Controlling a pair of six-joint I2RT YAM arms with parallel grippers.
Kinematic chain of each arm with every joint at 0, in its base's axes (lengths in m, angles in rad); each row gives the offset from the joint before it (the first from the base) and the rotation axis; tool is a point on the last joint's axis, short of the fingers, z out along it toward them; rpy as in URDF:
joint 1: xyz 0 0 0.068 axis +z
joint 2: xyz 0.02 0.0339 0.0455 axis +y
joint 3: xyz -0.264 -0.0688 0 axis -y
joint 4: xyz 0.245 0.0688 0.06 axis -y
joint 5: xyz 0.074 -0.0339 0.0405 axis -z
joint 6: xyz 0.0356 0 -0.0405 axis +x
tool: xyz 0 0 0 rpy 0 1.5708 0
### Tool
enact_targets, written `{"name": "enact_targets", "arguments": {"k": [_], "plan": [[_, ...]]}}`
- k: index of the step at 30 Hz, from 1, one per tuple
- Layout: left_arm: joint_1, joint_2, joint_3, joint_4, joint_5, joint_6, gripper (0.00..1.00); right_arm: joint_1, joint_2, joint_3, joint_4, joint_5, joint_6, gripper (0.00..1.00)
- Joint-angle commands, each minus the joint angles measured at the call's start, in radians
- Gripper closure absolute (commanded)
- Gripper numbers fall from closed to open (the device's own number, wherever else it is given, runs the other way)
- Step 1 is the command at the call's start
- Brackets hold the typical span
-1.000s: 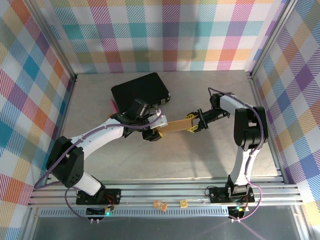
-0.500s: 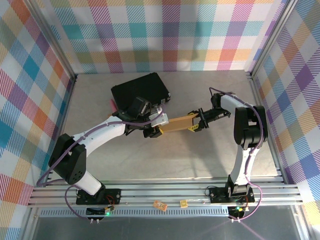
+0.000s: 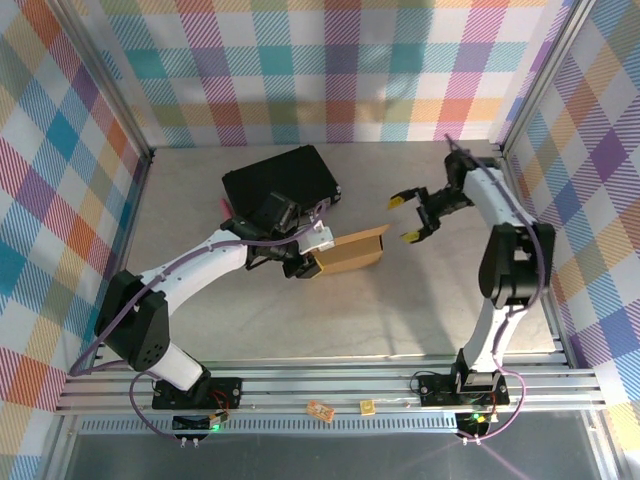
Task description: Fold the paper box
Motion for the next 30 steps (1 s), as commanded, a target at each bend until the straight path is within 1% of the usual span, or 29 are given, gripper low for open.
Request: {"name": "enact_targets", "arguments": {"k": [1,3,6,8,9,10,11,13,15,16,18,20,23,27,30], "plan": [[0.008,-0.042,0.029,-0.136,0.075,-0.035,0.67,-0.012,-0.169,0.038,0.037,0.251,-0.187,0.30],[0.011,-0.051,0.022,-0.164,0.091,-0.044,0.67,0.006,-0.274,-0.031,0.191,0.315,-0.294,0.36],[0.015,-0.052,0.026,-0.210,0.104,-0.046,0.67,0.083,-0.456,-0.242,0.499,0.377,-0.528,0.44],[0.022,-0.043,0.038,-0.238,0.104,-0.044,0.67,0.147,-0.550,-0.385,0.674,0.359,-0.715,0.47],[0.028,-0.036,0.044,-0.250,0.105,-0.042,0.67,0.181,-0.586,-0.442,0.732,0.341,-0.825,0.47],[0.036,-0.031,0.048,-0.259,0.107,-0.041,0.68,0.205,-0.605,-0.474,0.745,0.331,-0.920,0.49],[0.043,-0.027,0.051,-0.263,0.108,-0.040,0.68,0.210,-0.613,-0.485,0.735,0.307,-1.016,0.50],[0.059,-0.020,0.056,-0.268,0.111,-0.039,0.68,0.212,-0.601,-0.472,0.645,0.265,-1.182,0.56],[0.070,-0.017,0.058,-0.265,0.111,-0.032,0.68,0.212,-0.581,-0.454,0.551,0.224,-1.317,0.58],[0.075,-0.014,0.061,-0.266,0.111,-0.025,0.68,0.214,-0.579,-0.460,0.520,0.187,-1.404,0.56],[0.082,-0.004,0.072,-0.272,0.113,-0.015,0.68,0.217,-0.564,-0.461,0.479,0.123,-1.501,0.48],[0.087,0.004,0.078,-0.275,0.115,-0.006,0.68,0.227,-0.521,-0.439,0.428,0.103,-1.565,0.44],[0.092,0.010,0.076,-0.277,0.112,0.009,0.68,0.252,-0.460,-0.399,0.374,0.080,-1.649,0.43],[0.104,0.011,0.078,-0.269,0.109,0.015,0.69,0.288,-0.376,-0.355,0.374,0.152,-1.672,0.43],[0.107,0.012,0.084,-0.265,0.109,0.015,0.69,0.291,-0.329,-0.325,0.394,0.162,-1.656,0.43]]}}
